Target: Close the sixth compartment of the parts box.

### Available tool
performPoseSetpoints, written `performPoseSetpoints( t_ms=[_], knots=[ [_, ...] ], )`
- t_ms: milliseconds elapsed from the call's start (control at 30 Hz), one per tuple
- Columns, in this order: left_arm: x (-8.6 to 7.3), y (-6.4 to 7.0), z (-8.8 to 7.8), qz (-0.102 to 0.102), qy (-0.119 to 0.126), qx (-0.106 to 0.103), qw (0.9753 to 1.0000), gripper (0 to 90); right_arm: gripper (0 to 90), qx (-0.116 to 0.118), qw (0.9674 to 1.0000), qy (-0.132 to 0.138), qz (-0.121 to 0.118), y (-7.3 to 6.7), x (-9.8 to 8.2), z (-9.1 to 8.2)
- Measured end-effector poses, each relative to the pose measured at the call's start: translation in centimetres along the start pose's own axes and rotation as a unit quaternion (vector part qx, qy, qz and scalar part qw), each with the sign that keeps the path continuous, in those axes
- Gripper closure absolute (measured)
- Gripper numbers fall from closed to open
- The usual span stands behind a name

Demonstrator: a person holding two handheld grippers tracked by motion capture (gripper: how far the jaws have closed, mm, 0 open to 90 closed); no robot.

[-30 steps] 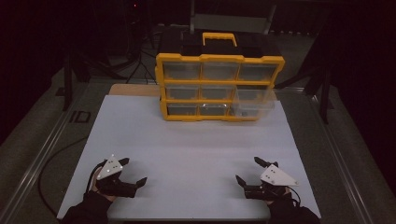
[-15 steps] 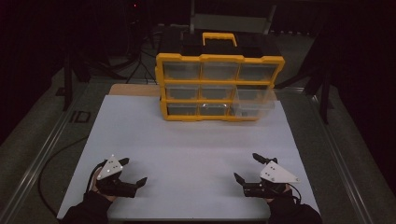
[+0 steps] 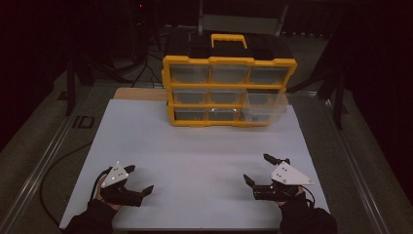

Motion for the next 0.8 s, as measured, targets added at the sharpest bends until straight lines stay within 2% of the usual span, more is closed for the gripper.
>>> performPoseSetpoints(
  t_ms=[300,533,800],
  knots=[
    [0.0,0.1,0.0,0.001,-0.001,0.0,1.0,0.0,9.5,-0.018,0.9998,0.006,-0.003,1.2,1.6,-0.3],
    [0.0,0.1,0.0,0.001,-0.002,-0.001,1.0,0.0,9.5,-0.037,0.9992,0.015,0.007,3.0,3.2,-0.4],
    [0.0,0.1,0.0,0.003,-0.002,0.001,1.0,0.0,9.5,-0.059,0.9981,0.01,0.018,4.4,3.7,0.3]
  ],
)
Point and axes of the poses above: each handheld gripper's, and its own axes: z roughly forward along the jaws, x roughly out of its top, y roughly to its right, the point moved 4 cm from there along z, roughly forward along the jaws, and after that the axes turned 11 degrees about -y, right-handed, at the moved point
